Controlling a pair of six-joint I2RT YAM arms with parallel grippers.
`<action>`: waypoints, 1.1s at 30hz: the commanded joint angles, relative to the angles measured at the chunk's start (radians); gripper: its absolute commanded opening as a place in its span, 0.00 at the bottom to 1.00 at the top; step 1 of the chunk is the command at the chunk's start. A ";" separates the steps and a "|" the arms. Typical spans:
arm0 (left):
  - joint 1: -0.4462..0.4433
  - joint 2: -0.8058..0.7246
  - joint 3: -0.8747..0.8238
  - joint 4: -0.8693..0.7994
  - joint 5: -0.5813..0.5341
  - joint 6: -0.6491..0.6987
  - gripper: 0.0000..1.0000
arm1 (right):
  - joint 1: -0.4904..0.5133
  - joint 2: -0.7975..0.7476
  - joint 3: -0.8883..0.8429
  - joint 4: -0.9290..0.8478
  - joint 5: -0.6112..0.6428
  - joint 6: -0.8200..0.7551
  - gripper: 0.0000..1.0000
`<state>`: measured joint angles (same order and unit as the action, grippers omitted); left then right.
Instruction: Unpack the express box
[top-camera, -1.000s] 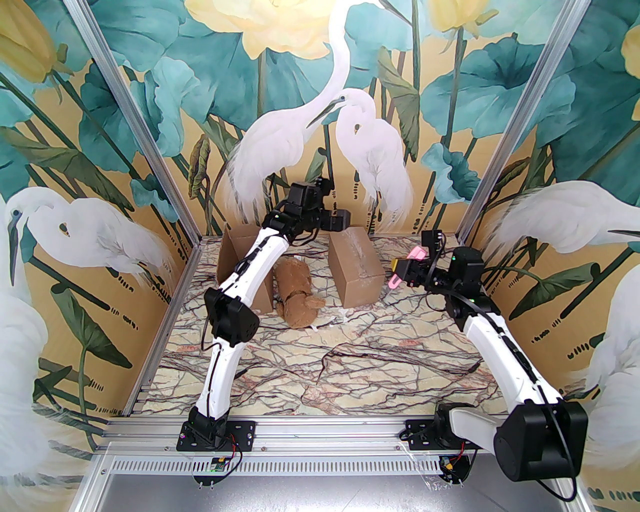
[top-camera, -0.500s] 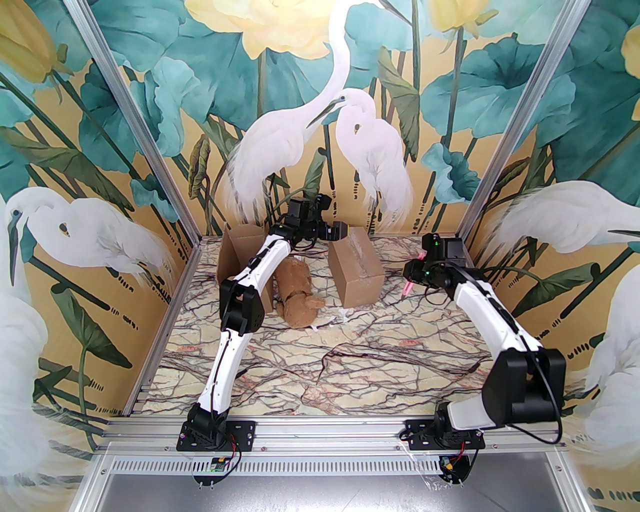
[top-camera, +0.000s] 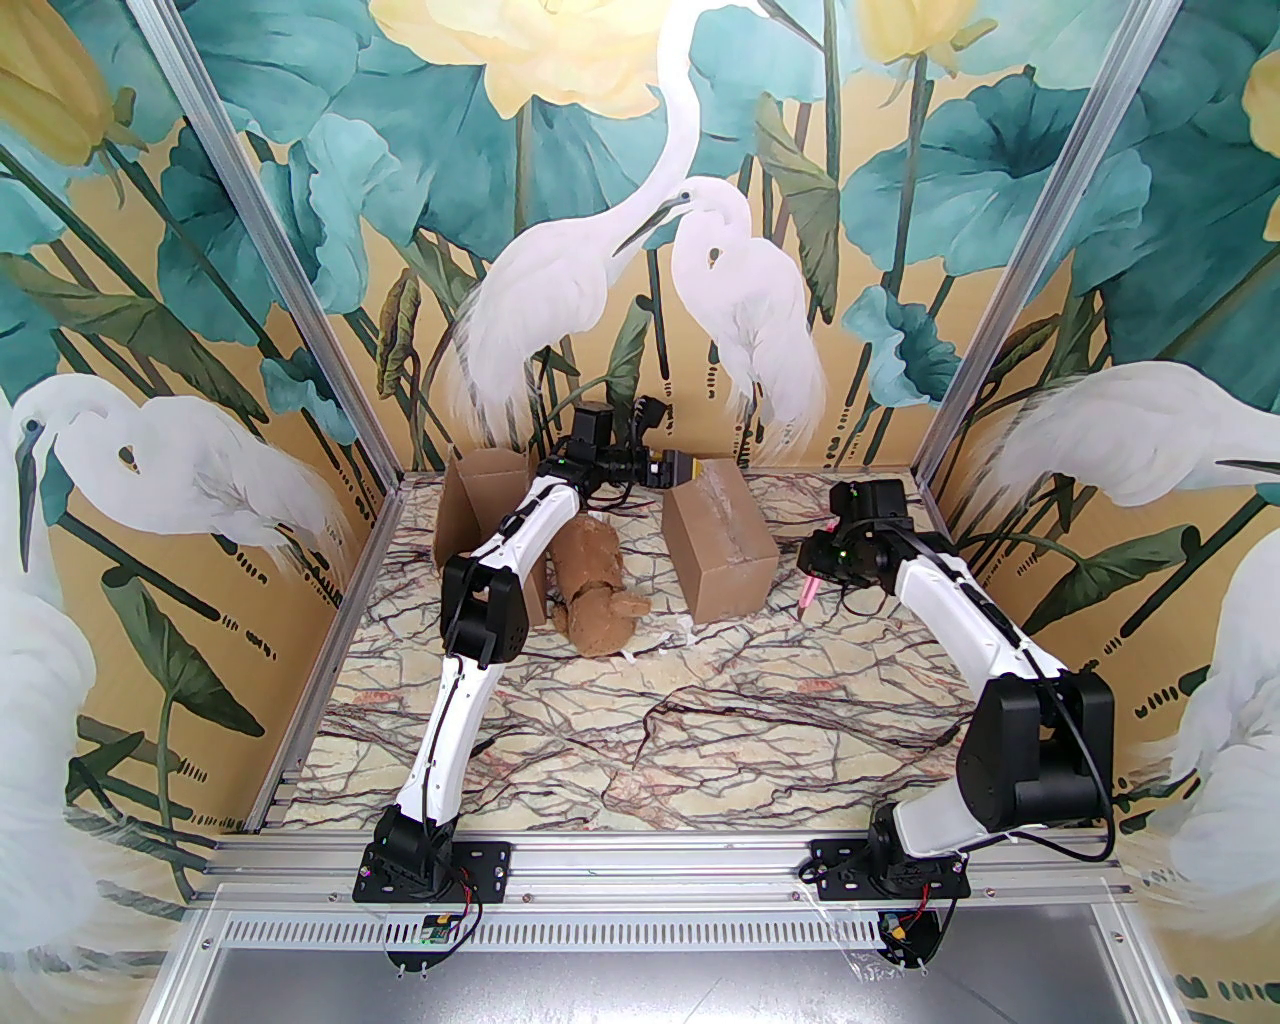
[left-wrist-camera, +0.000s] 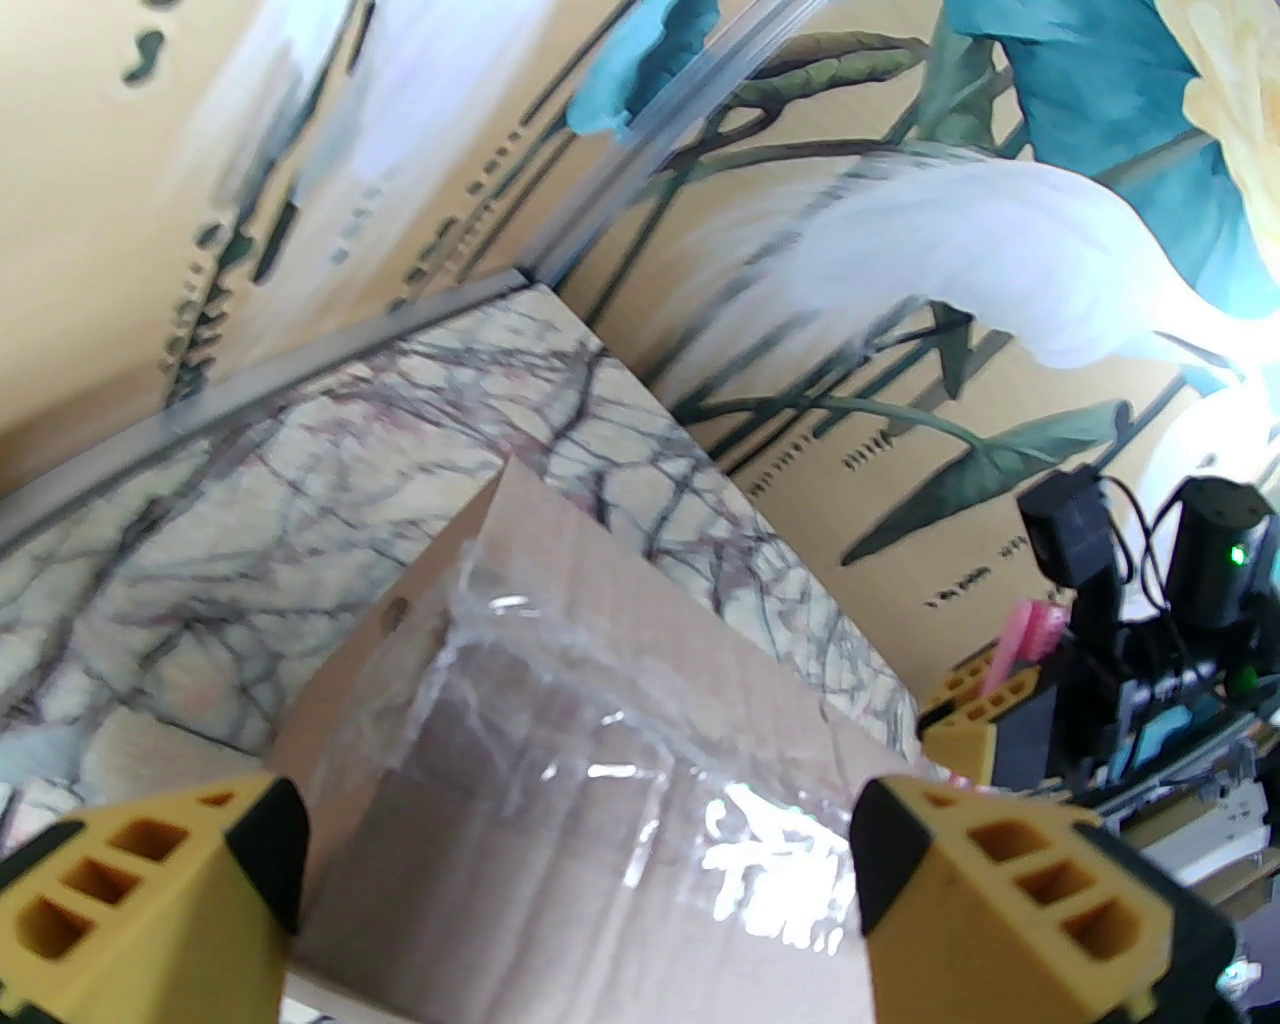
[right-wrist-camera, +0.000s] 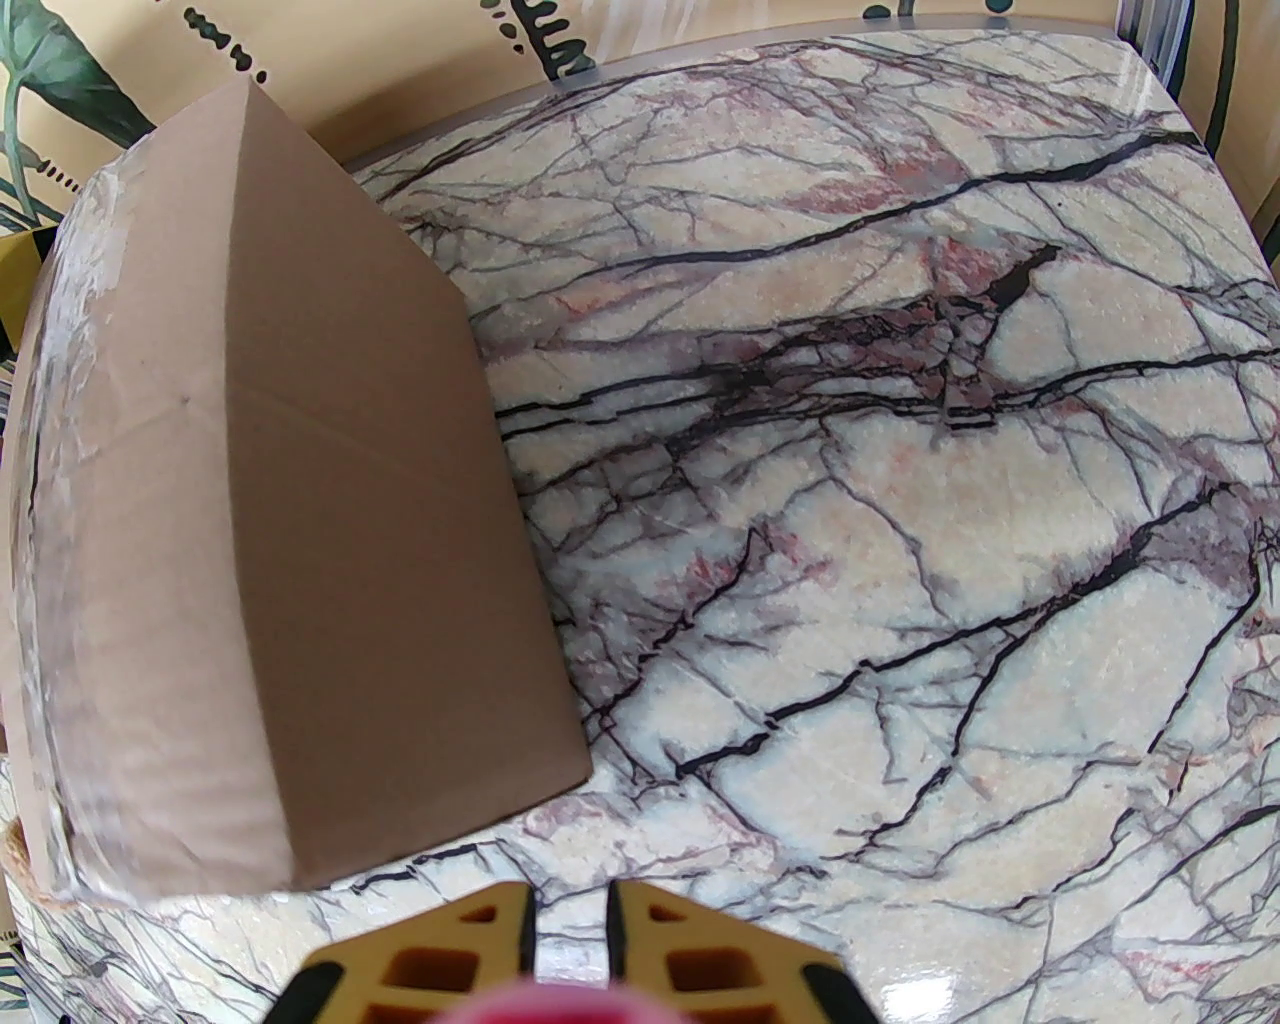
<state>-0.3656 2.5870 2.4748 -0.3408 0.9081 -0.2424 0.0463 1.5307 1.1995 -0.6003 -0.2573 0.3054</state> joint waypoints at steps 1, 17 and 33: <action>-0.011 -0.052 -0.081 -0.017 0.093 -0.008 0.89 | 0.001 -0.034 0.035 -0.038 0.015 -0.047 0.00; -0.098 -0.404 -0.559 -0.045 0.065 0.100 0.84 | 0.001 -0.090 -0.044 -0.062 0.007 -0.101 0.00; -0.108 -0.545 -0.670 -0.131 -0.203 0.127 0.89 | 0.047 -0.223 -0.150 -0.133 -0.098 -0.031 0.00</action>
<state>-0.4644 2.0811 1.7607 -0.4145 0.7849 -0.1291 0.0689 1.3323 1.0809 -0.6682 -0.3046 0.2470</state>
